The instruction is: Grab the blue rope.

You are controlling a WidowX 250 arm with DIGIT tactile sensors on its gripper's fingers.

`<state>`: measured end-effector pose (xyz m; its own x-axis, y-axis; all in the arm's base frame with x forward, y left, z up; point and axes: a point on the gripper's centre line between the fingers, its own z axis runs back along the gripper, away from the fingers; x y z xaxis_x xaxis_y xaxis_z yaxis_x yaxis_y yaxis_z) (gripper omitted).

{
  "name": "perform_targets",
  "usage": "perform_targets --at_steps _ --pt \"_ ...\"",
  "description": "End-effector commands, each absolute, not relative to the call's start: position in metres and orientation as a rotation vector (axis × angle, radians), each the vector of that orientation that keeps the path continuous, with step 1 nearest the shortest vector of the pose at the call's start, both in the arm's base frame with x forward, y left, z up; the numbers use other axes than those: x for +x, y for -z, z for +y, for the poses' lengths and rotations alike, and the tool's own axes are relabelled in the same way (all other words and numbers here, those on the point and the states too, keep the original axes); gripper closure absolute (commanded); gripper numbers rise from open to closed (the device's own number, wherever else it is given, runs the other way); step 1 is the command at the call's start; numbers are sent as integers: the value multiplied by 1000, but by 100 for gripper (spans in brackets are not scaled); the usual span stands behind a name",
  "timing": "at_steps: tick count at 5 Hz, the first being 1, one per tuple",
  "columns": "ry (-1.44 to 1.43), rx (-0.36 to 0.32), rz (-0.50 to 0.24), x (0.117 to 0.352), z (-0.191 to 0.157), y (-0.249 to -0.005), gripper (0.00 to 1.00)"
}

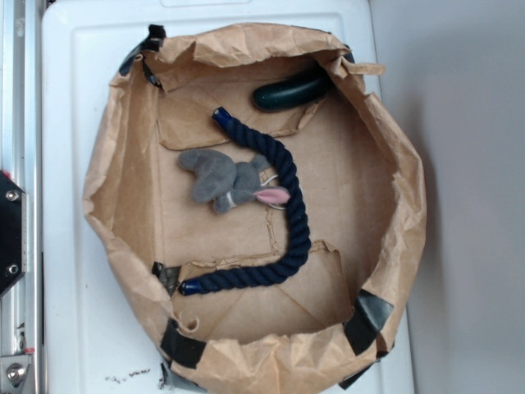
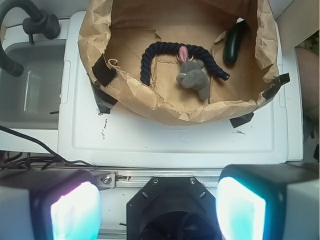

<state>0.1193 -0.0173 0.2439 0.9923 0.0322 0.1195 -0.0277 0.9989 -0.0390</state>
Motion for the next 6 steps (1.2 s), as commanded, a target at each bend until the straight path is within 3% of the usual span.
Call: perform_targets --at_steps 1,4,5,6 --pt "-30 -37 -120 119 -17 -244 0" --pt "-54 -61 -176 199 -75 -232 0" --pt "-49 -67 -183 218 -78 -225 0" --pt "-19 -139 -185 231 -50 -227 0"
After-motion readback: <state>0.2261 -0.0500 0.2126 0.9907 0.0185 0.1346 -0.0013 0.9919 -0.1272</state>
